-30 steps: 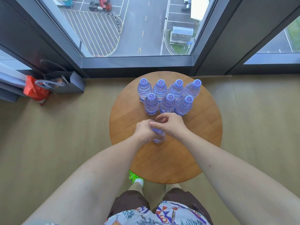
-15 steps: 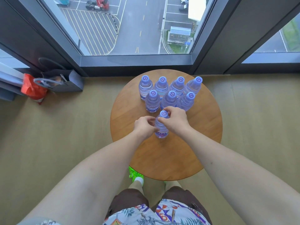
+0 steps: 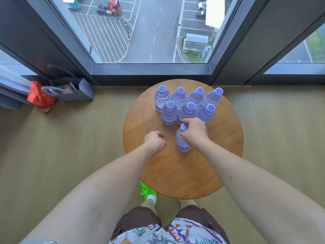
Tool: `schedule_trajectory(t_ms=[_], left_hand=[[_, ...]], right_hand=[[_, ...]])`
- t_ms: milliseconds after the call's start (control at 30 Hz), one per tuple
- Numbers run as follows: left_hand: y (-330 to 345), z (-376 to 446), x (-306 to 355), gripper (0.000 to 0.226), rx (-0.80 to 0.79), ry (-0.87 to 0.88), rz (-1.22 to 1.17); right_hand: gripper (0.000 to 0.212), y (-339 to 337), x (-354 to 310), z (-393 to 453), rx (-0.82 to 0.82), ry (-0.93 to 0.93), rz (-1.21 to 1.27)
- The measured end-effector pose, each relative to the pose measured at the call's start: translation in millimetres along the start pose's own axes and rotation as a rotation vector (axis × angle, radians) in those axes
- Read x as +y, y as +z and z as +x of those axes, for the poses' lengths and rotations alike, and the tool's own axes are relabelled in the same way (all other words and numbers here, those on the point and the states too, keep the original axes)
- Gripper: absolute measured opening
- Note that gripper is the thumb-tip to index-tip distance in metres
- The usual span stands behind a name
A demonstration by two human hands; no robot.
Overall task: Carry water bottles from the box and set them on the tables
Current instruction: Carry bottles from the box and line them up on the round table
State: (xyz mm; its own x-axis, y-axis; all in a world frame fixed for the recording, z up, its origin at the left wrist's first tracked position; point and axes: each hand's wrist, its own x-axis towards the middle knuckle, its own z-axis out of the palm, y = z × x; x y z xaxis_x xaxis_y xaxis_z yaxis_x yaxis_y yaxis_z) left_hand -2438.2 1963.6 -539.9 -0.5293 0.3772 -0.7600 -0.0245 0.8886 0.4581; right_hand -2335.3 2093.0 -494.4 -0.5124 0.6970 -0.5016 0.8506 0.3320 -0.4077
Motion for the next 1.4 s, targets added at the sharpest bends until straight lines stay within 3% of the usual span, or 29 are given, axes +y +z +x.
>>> schedule_trajectory(t_ms=[100, 233, 467, 767, 1200, 1400], left_hand=[[-4.6, 1.5, 0.6, 0.040, 0.006, -0.008, -0.004], [-4.7, 1.9, 3.6, 0.038, 0.005, -0.014, -0.002], [-6.8, 3.4, 3.5, 0.038, -0.016, -0.012, 0.010], [-27.1, 5.2, -4.8, 0.039, 0.006, -0.011, -0.019], [-38.6, 11.2, -20.5, 0.040, -0.014, -0.010, -0.017], [-42.1, 11.0, -19.6, 0.041, -0.034, 0.021, 0.015]], right_hand=[[0.043, -1.0, -0.8, -0.2, 0.006, 0.015, -0.038], [0.060, -0.4, 8.5, -1.0, -0.029, 0.076, -0.017], [0.042, -3.3, 14.7, 2.4, 0.068, 0.095, 0.087], [0.039, 10.3, -7.7, 14.3, 0.115, 0.058, 0.159], [0.040, 22.0, -26.7, 15.6, 0.169, 0.096, 0.153], [0.046, 16.8, -31.9, 8.9, 0.089, 0.085, 0.130]])
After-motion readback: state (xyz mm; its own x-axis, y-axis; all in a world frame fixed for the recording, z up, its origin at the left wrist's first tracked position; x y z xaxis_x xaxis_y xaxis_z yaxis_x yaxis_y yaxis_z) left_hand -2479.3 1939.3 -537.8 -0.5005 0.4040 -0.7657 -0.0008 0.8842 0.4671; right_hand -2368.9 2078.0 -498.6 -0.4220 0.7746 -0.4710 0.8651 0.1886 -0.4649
